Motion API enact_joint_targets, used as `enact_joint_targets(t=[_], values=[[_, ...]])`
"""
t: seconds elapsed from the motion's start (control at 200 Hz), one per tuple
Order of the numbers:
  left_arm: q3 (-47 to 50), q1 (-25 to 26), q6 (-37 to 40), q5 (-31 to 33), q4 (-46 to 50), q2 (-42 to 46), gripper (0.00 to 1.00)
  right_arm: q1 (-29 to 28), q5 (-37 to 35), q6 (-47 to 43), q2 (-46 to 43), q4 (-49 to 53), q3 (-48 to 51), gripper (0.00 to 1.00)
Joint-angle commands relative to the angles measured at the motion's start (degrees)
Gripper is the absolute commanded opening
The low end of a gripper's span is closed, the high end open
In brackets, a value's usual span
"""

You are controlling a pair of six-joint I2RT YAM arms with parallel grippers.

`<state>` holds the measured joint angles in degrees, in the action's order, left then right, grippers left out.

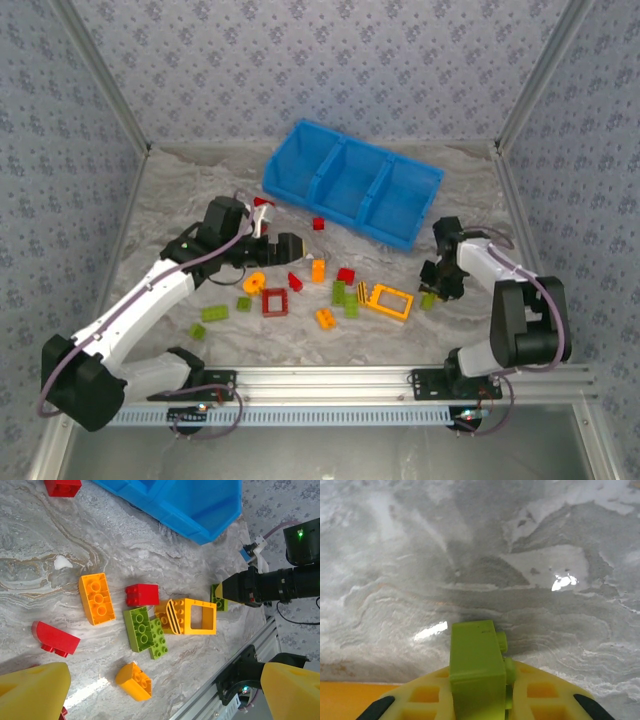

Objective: Sort the legos into containers by color

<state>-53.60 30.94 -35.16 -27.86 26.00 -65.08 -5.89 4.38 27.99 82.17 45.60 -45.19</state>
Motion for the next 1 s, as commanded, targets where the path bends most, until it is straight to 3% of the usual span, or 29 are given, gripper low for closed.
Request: enact_joint_targets(t=[0.0,0.19,0.525,0.75,0.994], values=[[-2.7,0.3,0.4,-0.3,-1.1,-0.6,0.98,-3.8,-4.6,0.3,-4.1,4.8,-5.2,0.22],[-8.4,-0.6,0.8,2.3,0.4,-2.6,0.98,-9.7,-8.3,0.5,-3.6,10.4,-20.8,0.22],[-13.5,-5.6,-2.4,2.8,-4.7,-7.5,0.98,-8.1,-10.3,-2.5,20.1,9.9,-46.9,0.21],[-14.6,-7.9,-3.5,3.2,-4.4,-8.1,0.98,-6.8,-10.1,0.3,36.1,13.0,-58.4,0.2],[-14.6,-8.5,-1.4,9.7,5.2,-7.1,0.98,-7.2,-8.8,2.7,43.9,14.5,-63.7,0.28]])
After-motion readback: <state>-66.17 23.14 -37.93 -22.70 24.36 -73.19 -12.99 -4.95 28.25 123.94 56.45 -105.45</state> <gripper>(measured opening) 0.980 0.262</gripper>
